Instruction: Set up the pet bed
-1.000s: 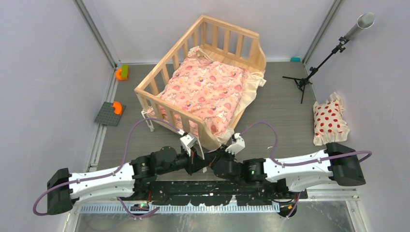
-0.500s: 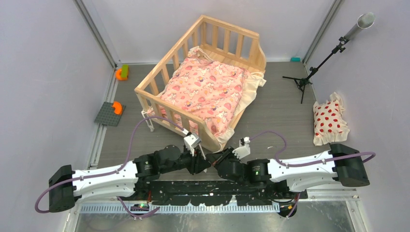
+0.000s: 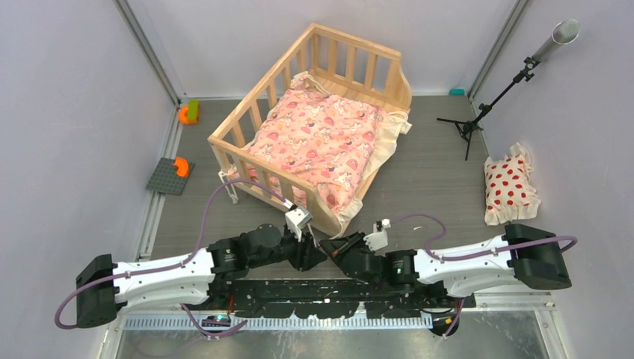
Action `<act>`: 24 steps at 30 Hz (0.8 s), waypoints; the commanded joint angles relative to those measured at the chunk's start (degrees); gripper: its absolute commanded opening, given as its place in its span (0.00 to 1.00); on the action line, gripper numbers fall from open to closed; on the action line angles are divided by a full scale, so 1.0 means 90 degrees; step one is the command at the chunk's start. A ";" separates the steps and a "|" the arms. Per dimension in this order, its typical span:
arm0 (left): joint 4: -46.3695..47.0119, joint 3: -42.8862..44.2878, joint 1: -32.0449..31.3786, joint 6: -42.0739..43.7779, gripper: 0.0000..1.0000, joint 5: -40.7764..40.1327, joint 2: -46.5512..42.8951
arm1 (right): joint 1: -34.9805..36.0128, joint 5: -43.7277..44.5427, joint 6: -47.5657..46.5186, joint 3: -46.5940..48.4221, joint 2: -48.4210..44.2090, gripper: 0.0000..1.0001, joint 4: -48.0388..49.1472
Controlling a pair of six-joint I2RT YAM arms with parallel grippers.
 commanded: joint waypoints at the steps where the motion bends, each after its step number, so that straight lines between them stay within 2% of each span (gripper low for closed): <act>1: 0.0015 0.0262 -0.0023 -0.0079 0.41 -0.0025 0.0135 | -0.0079 0.0065 0.0292 -0.0093 0.0016 0.01 0.0790; 5: 0.0081 0.0330 -0.0019 -0.0070 0.29 0.0137 0.0241 | -0.0109 0.0070 0.0318 -0.0032 0.0125 0.01 0.0899; 8: 0.0075 0.0353 -0.0023 -0.0076 0.28 0.0361 0.0253 | -0.0131 0.0085 0.0390 -0.0015 0.0188 0.01 0.0987; 15: -0.0488 0.0510 -0.0025 -0.0086 0.46 0.0219 0.0212 | -0.0164 0.0075 0.0406 -0.0090 0.0132 0.01 0.1193; 24: -0.1098 0.0669 -0.0015 -0.0168 0.55 -0.0047 0.0107 | -0.0163 0.0037 0.0567 -0.0308 0.0351 0.01 0.1836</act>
